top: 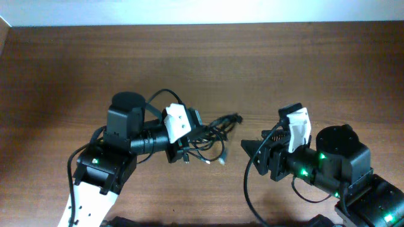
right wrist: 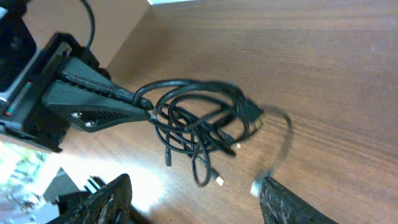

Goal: Untangle cables

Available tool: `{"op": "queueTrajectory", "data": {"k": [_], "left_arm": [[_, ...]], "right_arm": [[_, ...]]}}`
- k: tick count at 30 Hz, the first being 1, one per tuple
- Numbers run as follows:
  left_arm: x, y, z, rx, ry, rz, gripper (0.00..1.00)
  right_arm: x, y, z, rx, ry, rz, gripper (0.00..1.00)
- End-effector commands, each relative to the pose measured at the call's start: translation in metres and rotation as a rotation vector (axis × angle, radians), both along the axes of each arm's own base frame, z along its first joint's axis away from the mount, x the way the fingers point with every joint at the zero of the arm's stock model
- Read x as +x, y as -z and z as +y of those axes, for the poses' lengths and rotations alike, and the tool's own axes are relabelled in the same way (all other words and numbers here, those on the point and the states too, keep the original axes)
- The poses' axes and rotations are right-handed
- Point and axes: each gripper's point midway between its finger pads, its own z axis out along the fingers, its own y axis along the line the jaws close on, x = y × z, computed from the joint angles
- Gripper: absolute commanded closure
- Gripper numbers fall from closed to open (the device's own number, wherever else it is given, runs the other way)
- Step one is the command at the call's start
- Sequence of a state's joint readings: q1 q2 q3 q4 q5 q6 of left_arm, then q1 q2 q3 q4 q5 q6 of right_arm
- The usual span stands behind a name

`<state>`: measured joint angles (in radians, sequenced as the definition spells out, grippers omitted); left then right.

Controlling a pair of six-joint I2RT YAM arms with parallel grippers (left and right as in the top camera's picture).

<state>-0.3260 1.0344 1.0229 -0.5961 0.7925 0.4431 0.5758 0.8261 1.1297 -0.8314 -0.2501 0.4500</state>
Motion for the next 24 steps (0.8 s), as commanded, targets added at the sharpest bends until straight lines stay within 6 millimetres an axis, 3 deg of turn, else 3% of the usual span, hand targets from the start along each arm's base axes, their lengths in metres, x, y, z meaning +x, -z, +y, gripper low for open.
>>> {"op": "queueTrajectory", "data": {"k": [1,3,4,9,11,13,15,16,17,18,19,22,23,24], "left_arm": [[0.017,-0.001,0.009,0.004,-0.145,0.053,1.00],[-0.005,-0.018,-0.008,-0.096,0.018,0.061,1.00],[-0.015,-0.028,-0.014,-0.143,0.093,0.054,1.00],[-0.025,-0.040,-0.019,-0.203,0.156,0.071,1.00],[-0.026,-0.050,-0.021,-0.240,0.175,0.073,1.00],[-0.043,-0.065,-0.025,-0.296,0.298,0.042,1.00],[-0.041,-0.064,-0.025,-0.291,0.283,0.038,1.00],[-0.036,-0.062,-0.024,-0.280,0.254,0.036,1.00],[-0.023,-0.054,-0.022,-0.245,0.172,0.043,1.00],[0.017,-0.012,0.004,-0.070,-0.146,0.100,1.00],[0.030,0.013,0.024,0.039,-0.296,0.136,1.00],[0.044,0.065,0.060,0.258,-0.496,0.236,0.96],[0.045,0.081,0.062,0.303,-0.504,0.285,0.84],[0.045,0.094,0.063,0.332,-0.500,0.329,0.57]], "right_arm": [[-0.004,-0.016,0.010,0.134,0.003,0.061,0.28],[-0.004,-0.033,0.028,0.204,-0.085,0.027,0.30],[0.001,-0.032,0.032,0.215,-0.083,0.045,0.38],[0.024,0.006,0.046,0.139,-0.065,0.158,0.51],[0.035,0.020,0.041,0.090,-0.004,0.177,0.51],[0.045,0.036,0.029,0.018,0.083,0.191,0.51],[0.042,0.058,0.009,-0.079,0.163,0.246,0.51],[0.040,0.059,0.007,-0.085,0.163,0.253,0.51],[0.038,0.060,0.005,-0.091,0.167,0.258,0.51],[0.034,0.057,0.000,-0.095,0.179,0.249,0.51],[0.033,0.055,-0.001,-0.089,0.178,0.241,0.51],[0.028,0.042,-0.006,-0.064,0.184,0.201,0.51],[0.025,0.037,-0.009,-0.056,0.189,0.185,0.51],[0.021,0.036,-0.013,-0.057,0.195,0.179,0.50]]}}
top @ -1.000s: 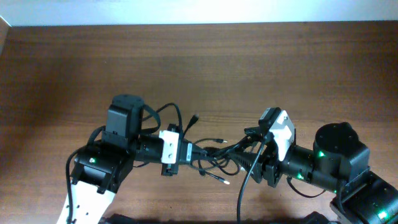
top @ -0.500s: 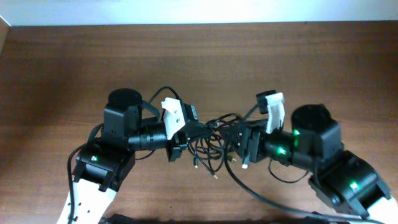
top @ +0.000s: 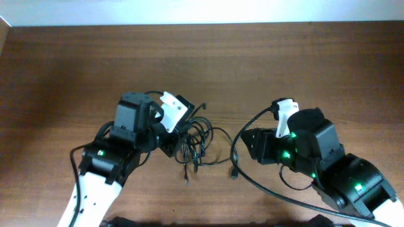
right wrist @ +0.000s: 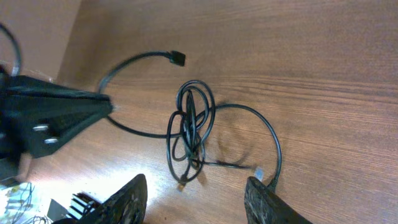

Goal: Untangle cables

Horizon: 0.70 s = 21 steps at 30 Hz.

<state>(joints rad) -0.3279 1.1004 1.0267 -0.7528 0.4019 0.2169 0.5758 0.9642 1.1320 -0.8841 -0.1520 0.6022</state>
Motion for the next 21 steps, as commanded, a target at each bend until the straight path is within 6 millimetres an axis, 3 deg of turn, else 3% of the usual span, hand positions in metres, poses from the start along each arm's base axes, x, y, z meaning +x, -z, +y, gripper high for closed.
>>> {"op": "queueTrajectory", "data": {"k": [1,2,5,10,12,14,16,19,21], "left_arm": [[0.012,0.036,0.016,0.126,-0.071,0.090,0.22],[0.011,0.054,0.016,0.149,-0.067,0.161,0.01],[0.010,0.077,0.014,0.152,-0.095,0.272,0.01],[-0.017,0.070,-0.039,-0.135,0.123,0.451,0.02],[-0.015,0.079,-0.047,-0.112,0.135,0.454,0.01],[0.000,0.108,-0.045,0.039,-0.062,0.461,0.01],[0.004,0.127,-0.053,0.142,-0.150,0.437,0.01],[0.015,0.152,-0.035,0.286,-0.464,0.400,0.01],[0.020,0.162,-0.030,0.299,-0.533,0.404,0.00]], "right_arm": [[-0.007,-0.012,-0.012,0.002,0.027,-0.043,0.50],[-0.015,-0.013,-0.017,-0.003,0.026,-0.040,0.50],[-0.024,-0.007,-0.033,-0.050,0.063,-0.029,0.50],[-0.029,0.001,-0.042,-0.091,0.082,-0.003,0.50],[-0.028,0.002,-0.044,-0.100,0.090,-0.002,0.50],[-0.028,0.002,-0.045,-0.104,0.096,-0.005,0.50],[-0.028,0.002,-0.045,-0.105,0.096,-0.004,0.50],[-0.029,0.003,-0.046,-0.109,0.096,0.002,0.50],[-0.030,0.005,-0.047,-0.116,0.095,0.011,0.50]]}}
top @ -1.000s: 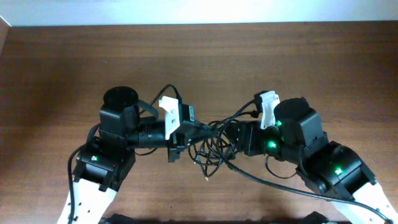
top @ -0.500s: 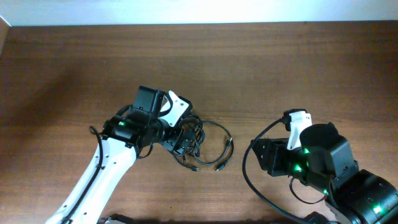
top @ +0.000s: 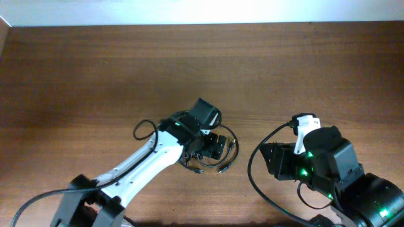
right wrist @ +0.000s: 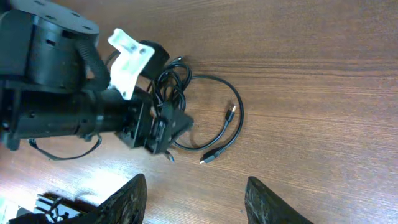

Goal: Untangle cables

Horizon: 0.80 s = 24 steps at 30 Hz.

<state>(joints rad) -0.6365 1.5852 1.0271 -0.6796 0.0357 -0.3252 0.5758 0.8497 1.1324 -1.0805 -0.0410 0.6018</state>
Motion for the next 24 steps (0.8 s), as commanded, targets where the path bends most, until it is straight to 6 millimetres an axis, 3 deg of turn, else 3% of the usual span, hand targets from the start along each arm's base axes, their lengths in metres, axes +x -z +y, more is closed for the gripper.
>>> {"op": "queueTrajectory", "data": {"k": [1,3,6,7,8,9,13,15,16,17,18,19,20,21,24], "left_arm": [[0.018,0.013,0.015,0.079,-0.168,-0.040,0.01],[0.024,0.028,0.009,0.071,-0.193,-0.030,0.05],[0.028,0.035,0.004,0.063,-0.192,-0.033,0.05],[0.029,0.036,0.004,0.061,-0.192,-0.034,0.28],[0.028,0.036,0.002,0.051,-0.188,-0.030,0.68],[0.028,0.036,0.002,0.052,-0.188,-0.029,0.99],[0.027,0.040,0.002,0.058,-0.187,-0.019,1.00],[0.014,0.032,-0.019,-0.059,-0.118,0.052,1.00],[0.010,0.015,-0.031,-0.137,-0.092,0.060,1.00],[0.015,-0.014,-0.039,-0.212,-0.080,0.018,1.00],[0.018,-0.046,-0.045,-0.299,-0.029,-0.026,1.00],[0.017,-0.091,-0.050,-0.418,0.078,-0.095,1.00],[0.010,-0.120,-0.050,-0.486,0.181,-0.156,1.00],[-0.006,-0.151,-0.051,-0.546,0.324,-0.236,1.00],[-0.029,-0.198,-0.049,-0.557,0.577,-0.462,1.00]], "right_arm": [[0.001,-0.003,-0.004,-0.008,0.014,-0.017,0.50],[0.001,-0.003,-0.005,-0.011,0.018,-0.019,0.50],[0.001,-0.003,-0.005,-0.013,0.019,-0.020,0.50],[0.001,-0.003,-0.005,-0.013,0.019,-0.019,0.50],[0.001,-0.003,-0.005,-0.013,0.019,-0.019,0.50],[0.001,-0.003,-0.005,-0.013,0.019,-0.019,0.50],[-0.002,0.000,-0.007,-0.023,0.018,-0.003,0.51],[-0.003,0.001,-0.008,-0.026,0.018,0.003,0.51],[-0.003,0.001,-0.008,-0.026,0.018,0.003,0.51],[-0.003,0.001,-0.008,-0.026,0.018,0.003,0.51],[-0.003,0.001,-0.008,-0.026,0.018,0.003,0.51],[-0.003,0.001,-0.008,-0.026,0.018,0.003,0.51],[-0.003,0.001,-0.007,-0.026,0.018,0.002,0.47],[-0.005,0.001,-0.004,-0.010,0.003,0.010,0.33],[-0.005,-0.005,0.005,0.105,0.061,0.060,0.31]]}}
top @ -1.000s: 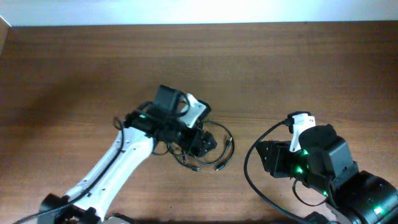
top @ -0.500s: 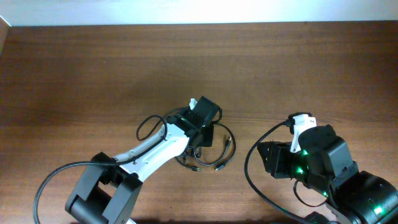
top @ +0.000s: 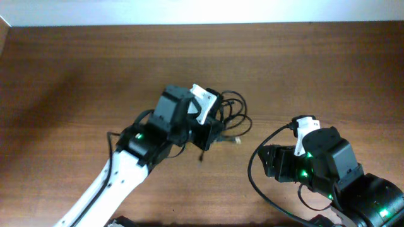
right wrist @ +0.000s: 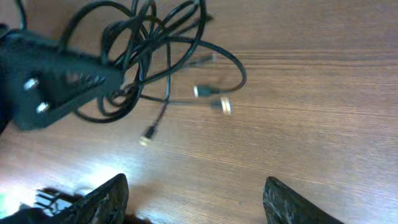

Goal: Untangle cables

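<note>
A tangle of thin black cables (top: 228, 115) hangs from the tip of my left gripper (top: 207, 133), which is shut on it near the table's middle. In the right wrist view the tangle (right wrist: 155, 43) spreads in loops from the left gripper's black fingers (right wrist: 59, 87). Loose plug ends (right wrist: 209, 93) dangle blurred, and one small plug (right wrist: 146, 140) hangs lower. My right gripper (right wrist: 194, 200) stands open to the right of the tangle, with only bare wood between its fingers (right wrist: 102, 199). In the overhead view the right gripper (top: 266, 162) is apart from the cables.
The wooden table (top: 76, 69) runs to a white wall edge at the back. The right arm's own black cable (top: 252, 180) loops beside its wrist at the front right.
My left arm has drawn back from its long reach. Its gripper and the tangle now sit further back and slightly left. The right gripper has stayed in place, open.
First my left gripper held the tangle at the table's middle, the right one open beside it. Then the cables lay spread in looser loops by the left gripper's tip. Then the left gripper was down on the tangle, and now it holds it further back.
</note>
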Available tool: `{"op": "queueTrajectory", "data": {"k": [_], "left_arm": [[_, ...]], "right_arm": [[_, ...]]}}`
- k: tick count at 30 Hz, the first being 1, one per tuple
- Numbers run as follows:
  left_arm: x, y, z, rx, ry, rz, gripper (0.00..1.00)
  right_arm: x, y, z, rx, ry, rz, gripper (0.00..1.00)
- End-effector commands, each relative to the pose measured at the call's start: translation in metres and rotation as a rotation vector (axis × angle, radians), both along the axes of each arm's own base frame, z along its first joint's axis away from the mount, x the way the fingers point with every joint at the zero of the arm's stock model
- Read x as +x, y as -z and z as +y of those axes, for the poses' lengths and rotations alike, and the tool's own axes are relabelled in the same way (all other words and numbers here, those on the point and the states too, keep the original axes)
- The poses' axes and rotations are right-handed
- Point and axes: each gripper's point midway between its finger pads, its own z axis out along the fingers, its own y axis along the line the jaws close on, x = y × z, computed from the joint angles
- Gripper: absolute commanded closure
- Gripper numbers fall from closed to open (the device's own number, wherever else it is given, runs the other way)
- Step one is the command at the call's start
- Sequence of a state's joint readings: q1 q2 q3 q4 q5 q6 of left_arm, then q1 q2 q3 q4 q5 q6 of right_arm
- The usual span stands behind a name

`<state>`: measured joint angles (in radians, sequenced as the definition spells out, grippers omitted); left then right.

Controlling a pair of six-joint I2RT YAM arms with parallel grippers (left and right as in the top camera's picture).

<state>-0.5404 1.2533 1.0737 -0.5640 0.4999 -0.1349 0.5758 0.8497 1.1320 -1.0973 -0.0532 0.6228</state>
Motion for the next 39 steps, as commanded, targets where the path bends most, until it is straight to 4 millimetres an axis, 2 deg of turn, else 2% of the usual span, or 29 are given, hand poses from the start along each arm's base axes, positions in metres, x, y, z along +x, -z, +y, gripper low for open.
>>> {"op": "queueTrajectory", "data": {"k": [1,4,9,13,17,18,19,20,21,22,25,27,29,32,35,37,39], "left_arm": [[-0.020,-0.042,-0.003,-0.026,0.217,-0.272,1.00],[-0.022,-0.048,-0.005,-0.046,0.228,-0.286,1.00],[-0.047,-0.089,-0.028,-0.260,0.418,-0.360,1.00],[-0.060,-0.095,-0.030,-0.313,0.485,-0.347,1.00],[-0.069,-0.098,-0.032,-0.343,0.529,-0.334,1.00],[-0.077,-0.105,-0.034,-0.379,0.574,-0.343,1.00],[-0.084,-0.114,-0.035,-0.420,0.618,-0.364,1.00],[-0.083,-0.119,-0.036,-0.437,0.615,-0.365,1.00],[-0.082,-0.121,-0.037,-0.443,0.610,-0.363,1.00],[-0.082,-0.122,-0.037,-0.446,0.606,-0.354,1.00],[-0.079,-0.122,-0.035,-0.447,0.590,-0.345,1.00],[-0.068,-0.122,-0.028,-0.444,0.546,-0.329,1.00],[-0.050,-0.107,-0.007,-0.406,0.445,-0.241,1.00],[-0.023,-0.075,0.028,-0.310,0.232,-0.095,1.00],[-0.006,-0.052,0.046,-0.205,0.096,-0.055,1.00],[0.005,-0.029,0.063,-0.078,-0.025,-0.028,1.00],[0.008,-0.020,0.071,-0.026,-0.070,-0.014,0.90]], "right_arm": [[0.000,-0.012,0.011,0.150,0.075,0.046,0.30],[0.005,-0.046,0.043,0.338,-0.020,-0.006,0.30],[0.011,-0.044,0.037,0.347,0.060,0.007,0.31],[0.023,-0.043,0.023,0.353,0.202,0.001,0.35],[0.032,-0.048,0.030,0.377,0.191,-0.015,0.35],[0.034,-0.043,0.032,0.364,0.194,0.001,0.41],[0.035,-0.037,0.033,0.351,0.197,0.019,0.63],[0.035,-0.034,0.033,0.341,0.199,0.029,0.77],[0.035,-0.032,0.031,0.330,0.207,0.034,0.89],[0.035,-0.028,0.026,0.306,0.229,0.035,0.96],[0.031,-0.012,0.008,0.217,0.294,0.060,0.96],[0.027,-0.005,-0.003,0.168,0.327,0.070,0.96],[0.023,-0.013,-0.019,0.154,0.370,0.016,0.96],[0.009,-0.039,-0.036,0.222,0.391,-0.094,0.96],[-0.008,-0.064,-0.048,0.311,0.385,-0.189,0.96],[-0.018,-0.076,-0.054,0.356,0.381,-0.235,0.95],[-0.020,-0.080,-0.056,0.370,0.379,-0.250,0.95]]}}
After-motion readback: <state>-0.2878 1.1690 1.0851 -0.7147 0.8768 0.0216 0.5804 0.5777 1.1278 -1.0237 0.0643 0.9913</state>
